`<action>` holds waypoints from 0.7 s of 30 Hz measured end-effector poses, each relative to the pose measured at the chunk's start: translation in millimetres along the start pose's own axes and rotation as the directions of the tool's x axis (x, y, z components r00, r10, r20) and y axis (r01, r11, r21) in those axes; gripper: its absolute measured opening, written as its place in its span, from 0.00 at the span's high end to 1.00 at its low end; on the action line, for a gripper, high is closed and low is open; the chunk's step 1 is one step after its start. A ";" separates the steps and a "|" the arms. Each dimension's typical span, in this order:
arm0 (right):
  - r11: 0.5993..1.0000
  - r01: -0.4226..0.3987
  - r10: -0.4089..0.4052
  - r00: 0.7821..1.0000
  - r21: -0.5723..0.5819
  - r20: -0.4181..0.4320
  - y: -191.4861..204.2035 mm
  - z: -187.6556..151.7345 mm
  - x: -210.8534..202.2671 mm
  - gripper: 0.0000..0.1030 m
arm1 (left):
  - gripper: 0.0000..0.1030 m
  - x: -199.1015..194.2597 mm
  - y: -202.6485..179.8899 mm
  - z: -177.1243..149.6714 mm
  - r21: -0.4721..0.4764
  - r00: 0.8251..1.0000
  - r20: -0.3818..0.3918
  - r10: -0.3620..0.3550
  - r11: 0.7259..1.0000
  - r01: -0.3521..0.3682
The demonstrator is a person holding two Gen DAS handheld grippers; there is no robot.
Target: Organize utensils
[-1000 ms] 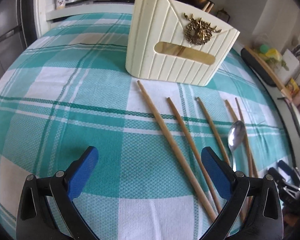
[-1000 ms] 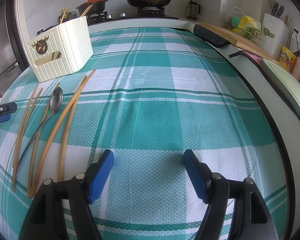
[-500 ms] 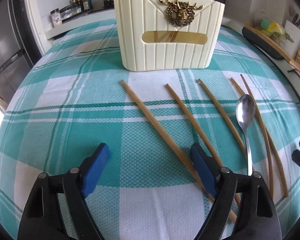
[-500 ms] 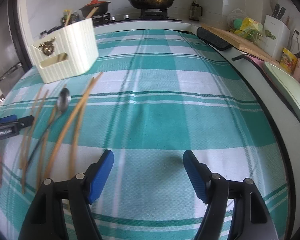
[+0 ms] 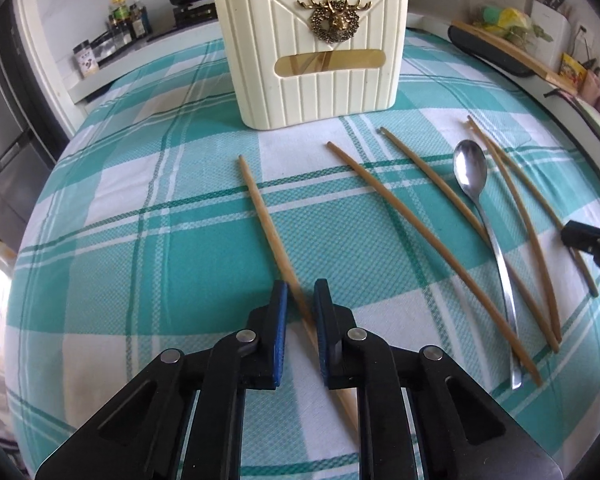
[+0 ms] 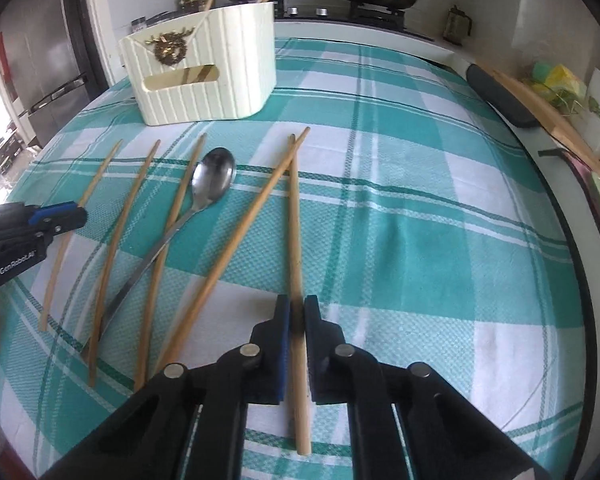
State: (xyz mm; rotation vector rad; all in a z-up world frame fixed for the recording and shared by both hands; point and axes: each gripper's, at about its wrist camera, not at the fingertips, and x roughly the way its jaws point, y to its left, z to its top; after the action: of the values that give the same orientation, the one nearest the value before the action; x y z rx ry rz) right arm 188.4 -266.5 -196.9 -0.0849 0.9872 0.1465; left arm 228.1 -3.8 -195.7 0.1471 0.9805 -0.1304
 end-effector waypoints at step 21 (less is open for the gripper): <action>1.000 0.007 -0.012 0.980 -0.026 -0.197 -51.7 -23.9 -20.4 0.50 | 0.25 3.3 76.1 -9.0 -0.025 0.980 -0.121 -0.155 0.988 0.154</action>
State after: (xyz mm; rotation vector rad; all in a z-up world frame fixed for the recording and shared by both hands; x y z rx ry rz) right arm 166.0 -322.5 -192.7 -0.1289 1.1827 0.1432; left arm 236.0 72.4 -198.5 0.0651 1.1157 -0.2588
